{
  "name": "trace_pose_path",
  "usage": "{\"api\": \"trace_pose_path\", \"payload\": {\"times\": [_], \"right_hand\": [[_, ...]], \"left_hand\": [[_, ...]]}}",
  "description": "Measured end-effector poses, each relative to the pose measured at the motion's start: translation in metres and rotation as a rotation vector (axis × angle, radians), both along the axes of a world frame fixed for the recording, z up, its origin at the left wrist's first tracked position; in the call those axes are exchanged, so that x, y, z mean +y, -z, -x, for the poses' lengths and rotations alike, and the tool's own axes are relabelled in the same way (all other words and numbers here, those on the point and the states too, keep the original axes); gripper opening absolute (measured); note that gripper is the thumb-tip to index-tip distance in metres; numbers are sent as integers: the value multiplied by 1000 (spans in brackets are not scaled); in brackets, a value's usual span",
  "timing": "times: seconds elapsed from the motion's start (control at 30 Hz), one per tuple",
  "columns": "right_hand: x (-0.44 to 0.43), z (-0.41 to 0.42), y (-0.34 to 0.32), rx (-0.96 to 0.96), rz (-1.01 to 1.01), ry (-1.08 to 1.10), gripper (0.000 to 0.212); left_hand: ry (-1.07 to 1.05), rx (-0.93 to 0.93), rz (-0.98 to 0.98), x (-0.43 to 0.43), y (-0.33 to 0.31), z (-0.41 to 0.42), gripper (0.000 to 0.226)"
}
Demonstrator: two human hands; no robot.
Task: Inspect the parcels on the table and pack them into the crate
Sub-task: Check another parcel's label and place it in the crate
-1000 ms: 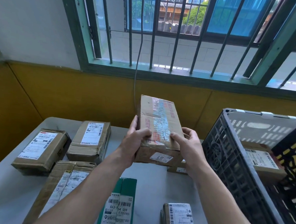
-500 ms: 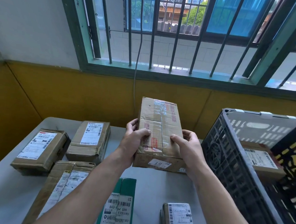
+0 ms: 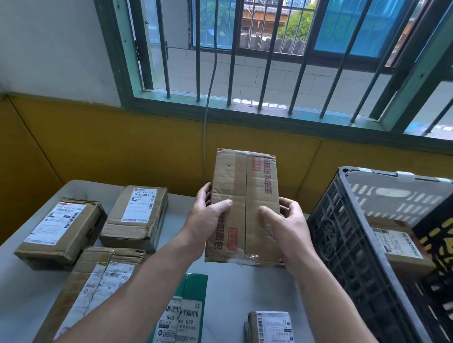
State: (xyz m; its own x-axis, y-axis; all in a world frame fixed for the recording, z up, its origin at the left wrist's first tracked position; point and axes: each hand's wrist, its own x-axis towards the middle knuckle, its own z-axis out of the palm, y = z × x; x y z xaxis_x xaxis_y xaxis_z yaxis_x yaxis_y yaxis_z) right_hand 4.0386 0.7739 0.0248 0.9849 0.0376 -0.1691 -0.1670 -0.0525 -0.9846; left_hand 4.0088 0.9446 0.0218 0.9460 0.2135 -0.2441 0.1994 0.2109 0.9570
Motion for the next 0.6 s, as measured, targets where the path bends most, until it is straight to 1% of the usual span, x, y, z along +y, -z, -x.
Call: {"api": "trace_pose_path", "payload": {"times": [0.13, 0.3, 0.5, 0.6], "right_hand": [[1, 0, 1, 2, 21, -14, 49], [2, -1, 2, -16, 26, 13, 38], [2, 0, 0, -22, 38, 34, 41], [2, 1, -2, -20, 7, 11, 49]], "left_hand": [[-32, -21, 2, -2, -2, 1, 65], [-49, -18, -16, -2, -3, 1, 65], [-72, -19, -46, -2, -1, 0, 51], [-52, -3, -35, -2, -3, 0, 48]]}}
